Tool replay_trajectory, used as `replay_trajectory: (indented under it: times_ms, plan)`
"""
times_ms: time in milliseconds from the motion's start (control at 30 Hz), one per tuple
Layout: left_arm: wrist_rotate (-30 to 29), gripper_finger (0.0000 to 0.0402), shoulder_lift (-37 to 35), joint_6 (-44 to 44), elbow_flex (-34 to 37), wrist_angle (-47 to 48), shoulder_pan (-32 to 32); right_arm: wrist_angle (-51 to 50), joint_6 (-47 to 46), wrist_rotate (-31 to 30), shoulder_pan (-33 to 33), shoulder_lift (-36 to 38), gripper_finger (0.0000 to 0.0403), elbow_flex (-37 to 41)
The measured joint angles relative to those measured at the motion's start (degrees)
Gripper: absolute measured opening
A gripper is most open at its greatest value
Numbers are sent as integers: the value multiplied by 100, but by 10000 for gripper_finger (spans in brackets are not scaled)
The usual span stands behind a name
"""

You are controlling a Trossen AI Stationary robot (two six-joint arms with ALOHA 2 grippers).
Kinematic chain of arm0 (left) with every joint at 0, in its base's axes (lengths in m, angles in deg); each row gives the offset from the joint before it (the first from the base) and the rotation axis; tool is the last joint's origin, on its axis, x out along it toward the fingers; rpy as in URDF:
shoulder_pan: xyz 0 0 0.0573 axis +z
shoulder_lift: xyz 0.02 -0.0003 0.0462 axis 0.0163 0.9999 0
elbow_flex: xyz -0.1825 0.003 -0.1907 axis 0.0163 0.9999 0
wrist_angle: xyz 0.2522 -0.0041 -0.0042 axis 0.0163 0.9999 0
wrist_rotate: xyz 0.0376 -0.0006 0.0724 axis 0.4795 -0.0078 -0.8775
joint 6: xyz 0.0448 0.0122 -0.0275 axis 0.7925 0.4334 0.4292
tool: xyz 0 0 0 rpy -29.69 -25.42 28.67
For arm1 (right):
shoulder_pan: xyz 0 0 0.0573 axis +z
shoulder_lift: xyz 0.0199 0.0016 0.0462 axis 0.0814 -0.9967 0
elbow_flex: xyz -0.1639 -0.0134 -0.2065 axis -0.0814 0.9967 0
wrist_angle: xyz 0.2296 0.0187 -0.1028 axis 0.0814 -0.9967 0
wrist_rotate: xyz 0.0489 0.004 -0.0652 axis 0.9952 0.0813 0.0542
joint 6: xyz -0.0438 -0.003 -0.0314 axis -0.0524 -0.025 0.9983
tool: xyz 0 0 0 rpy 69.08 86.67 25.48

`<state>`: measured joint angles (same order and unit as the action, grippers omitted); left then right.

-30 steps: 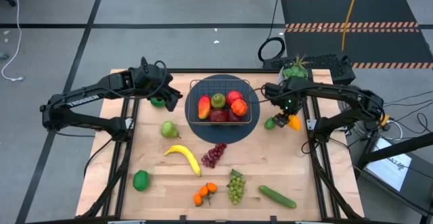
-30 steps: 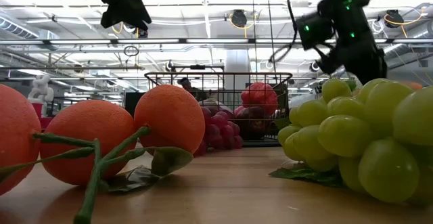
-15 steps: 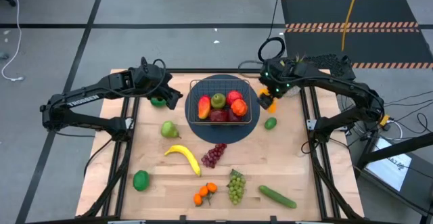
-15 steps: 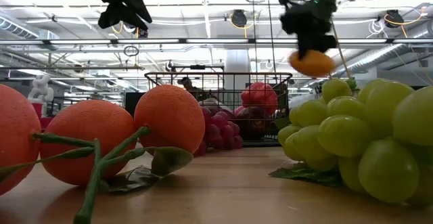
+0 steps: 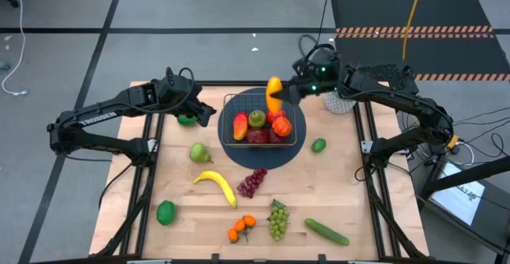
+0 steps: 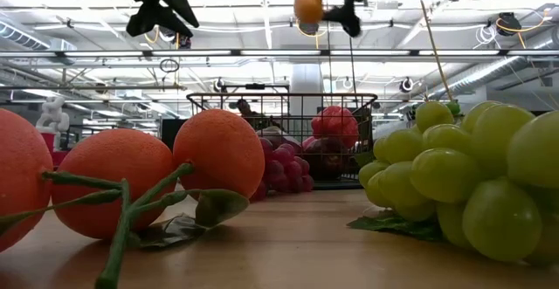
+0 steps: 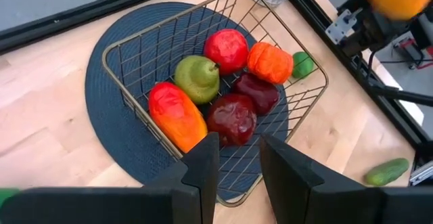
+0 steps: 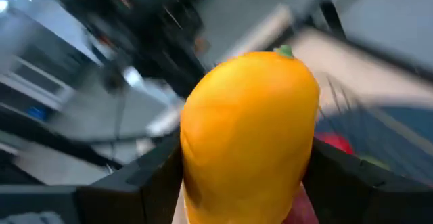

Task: Build produce basket
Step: Put the yellow mango into the wire basket

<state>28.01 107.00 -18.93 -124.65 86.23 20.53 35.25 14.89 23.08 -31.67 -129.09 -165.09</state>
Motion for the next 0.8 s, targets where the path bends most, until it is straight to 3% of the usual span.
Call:
replay_trajectory:
  times_ms: [167,333,800]
  plan:
    - [25,106,0,-198,0,-9,-57,1681,-180,-21,-71,-8,254,0]
    - [43,106,0,-272,0,-26,-154,2746,95,-52,-174,-8,254,0]
    - [156,106,-2,346,-2,-164,-175,2983,2525,-43,-96,-6,254,2]
